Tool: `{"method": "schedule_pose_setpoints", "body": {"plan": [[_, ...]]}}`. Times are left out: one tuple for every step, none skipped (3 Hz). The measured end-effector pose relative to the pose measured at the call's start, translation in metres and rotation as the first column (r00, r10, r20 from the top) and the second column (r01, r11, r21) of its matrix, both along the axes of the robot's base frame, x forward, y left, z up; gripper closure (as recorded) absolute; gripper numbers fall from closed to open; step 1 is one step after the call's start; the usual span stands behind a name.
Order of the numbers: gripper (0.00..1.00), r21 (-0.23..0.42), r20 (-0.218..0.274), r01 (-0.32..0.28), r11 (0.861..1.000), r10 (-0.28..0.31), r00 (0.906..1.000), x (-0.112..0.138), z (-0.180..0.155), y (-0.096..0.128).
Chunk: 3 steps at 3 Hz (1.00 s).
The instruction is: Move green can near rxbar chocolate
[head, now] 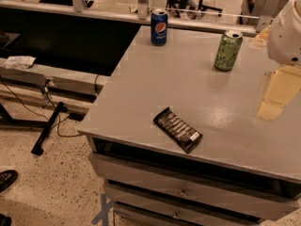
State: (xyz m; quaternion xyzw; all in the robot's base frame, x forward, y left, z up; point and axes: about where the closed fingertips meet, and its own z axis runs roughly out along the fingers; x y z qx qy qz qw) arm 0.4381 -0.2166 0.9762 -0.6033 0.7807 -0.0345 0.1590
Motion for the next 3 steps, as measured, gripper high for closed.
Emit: {"method": "schedule_pose_setpoints", "body": {"plan": [[0.00, 0.000, 0.000, 0.000, 1.000, 0.000, 1.0000, 0.000, 0.000, 0.000], [0.00, 0.084, 0.040, 0.101, 0.991, -0.104, 0.9938, 0.034, -0.013, -0.035], [0.00, 0.160, 0.072, 0.187, 0.969, -0.200, 0.9770, 0.073, -0.024, -0.072]]}}
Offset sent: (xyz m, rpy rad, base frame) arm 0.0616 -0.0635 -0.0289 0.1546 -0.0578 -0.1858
